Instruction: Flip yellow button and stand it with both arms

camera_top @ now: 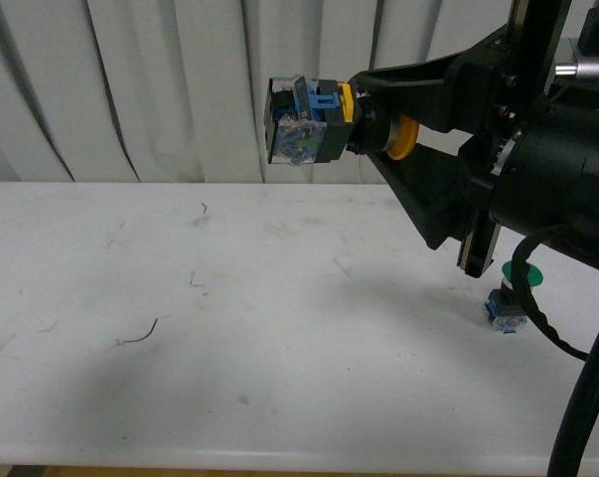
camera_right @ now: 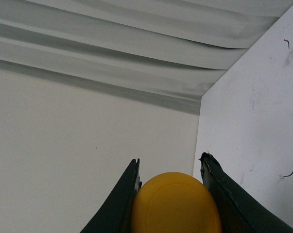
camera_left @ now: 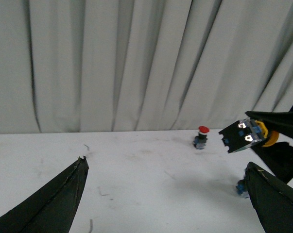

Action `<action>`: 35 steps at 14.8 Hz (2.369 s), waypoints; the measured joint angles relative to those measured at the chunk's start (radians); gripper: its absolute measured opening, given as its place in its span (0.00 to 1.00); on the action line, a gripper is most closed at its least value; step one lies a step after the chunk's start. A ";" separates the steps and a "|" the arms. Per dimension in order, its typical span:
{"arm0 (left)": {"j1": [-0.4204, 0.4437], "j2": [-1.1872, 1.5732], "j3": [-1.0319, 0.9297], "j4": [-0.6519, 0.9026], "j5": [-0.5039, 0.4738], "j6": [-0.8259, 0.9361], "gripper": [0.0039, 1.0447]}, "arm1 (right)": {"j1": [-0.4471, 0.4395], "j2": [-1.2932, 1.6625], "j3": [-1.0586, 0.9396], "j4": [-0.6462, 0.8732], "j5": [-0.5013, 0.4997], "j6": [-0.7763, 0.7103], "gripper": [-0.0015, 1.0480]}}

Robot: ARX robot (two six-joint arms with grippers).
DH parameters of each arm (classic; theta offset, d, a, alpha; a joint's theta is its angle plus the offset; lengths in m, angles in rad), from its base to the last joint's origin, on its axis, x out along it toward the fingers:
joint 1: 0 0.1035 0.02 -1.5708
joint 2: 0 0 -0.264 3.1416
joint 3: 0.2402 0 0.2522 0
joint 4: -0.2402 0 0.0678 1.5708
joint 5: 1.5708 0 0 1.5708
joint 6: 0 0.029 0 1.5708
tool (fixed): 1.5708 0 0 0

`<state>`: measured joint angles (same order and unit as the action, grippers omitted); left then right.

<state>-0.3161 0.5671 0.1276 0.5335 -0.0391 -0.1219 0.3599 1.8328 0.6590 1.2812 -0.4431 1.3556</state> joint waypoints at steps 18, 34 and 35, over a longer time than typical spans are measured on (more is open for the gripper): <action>0.316 -0.559 -0.118 -0.537 0.039 0.108 0.36 | 0.033 -0.008 0.013 -0.002 0.003 -0.132 0.34; 0.316 -0.559 -0.118 -0.537 0.039 0.108 0.94 | -0.271 0.119 0.466 -0.767 0.660 -1.246 0.34; 0.316 -0.559 -0.118 -0.537 0.039 0.108 0.94 | -0.277 0.156 0.513 -0.822 0.665 -1.243 0.34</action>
<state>-0.0002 0.0078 0.0093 -0.0036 -0.0002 -0.0135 0.0834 1.9884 1.1725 0.4591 0.2214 0.1123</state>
